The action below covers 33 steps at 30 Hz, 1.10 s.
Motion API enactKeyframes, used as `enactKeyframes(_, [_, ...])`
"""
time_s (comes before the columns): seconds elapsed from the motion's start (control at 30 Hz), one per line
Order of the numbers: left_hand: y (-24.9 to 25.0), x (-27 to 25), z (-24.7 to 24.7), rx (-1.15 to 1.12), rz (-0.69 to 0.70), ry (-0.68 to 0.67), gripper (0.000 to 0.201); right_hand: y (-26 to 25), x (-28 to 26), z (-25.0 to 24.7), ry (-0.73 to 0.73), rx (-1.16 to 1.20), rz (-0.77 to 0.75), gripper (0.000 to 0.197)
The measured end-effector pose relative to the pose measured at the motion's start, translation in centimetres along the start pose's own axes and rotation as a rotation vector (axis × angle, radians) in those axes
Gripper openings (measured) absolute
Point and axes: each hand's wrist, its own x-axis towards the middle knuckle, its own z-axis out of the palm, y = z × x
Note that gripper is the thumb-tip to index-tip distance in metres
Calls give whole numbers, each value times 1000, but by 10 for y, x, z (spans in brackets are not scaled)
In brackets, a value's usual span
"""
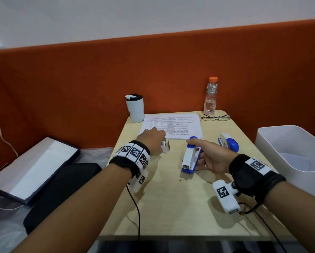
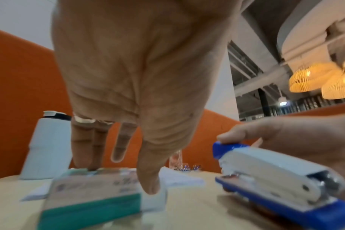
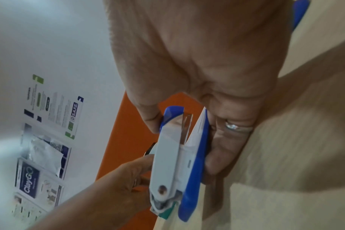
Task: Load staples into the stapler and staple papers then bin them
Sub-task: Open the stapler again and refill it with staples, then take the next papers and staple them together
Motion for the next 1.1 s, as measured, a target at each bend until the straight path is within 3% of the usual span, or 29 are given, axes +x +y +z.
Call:
enactKeyframes(0.2, [-11, 3, 13, 24, -20, 92, 35, 0, 1, 1, 0, -72, 1, 44])
enactKeyframes(0.6, [-23, 0, 12, 66, -51, 118, 37, 1, 1, -1, -28, -82, -24, 46])
enactKeyframes(0.9, [-48, -6, 5, 104, -121, 74, 41, 2, 2, -3, -42, -86, -47, 50])
enactKeyframes(1.1, [-17, 8, -4, 210, -58, -33, 32, 1, 0, -9, -56, -75, -26, 52])
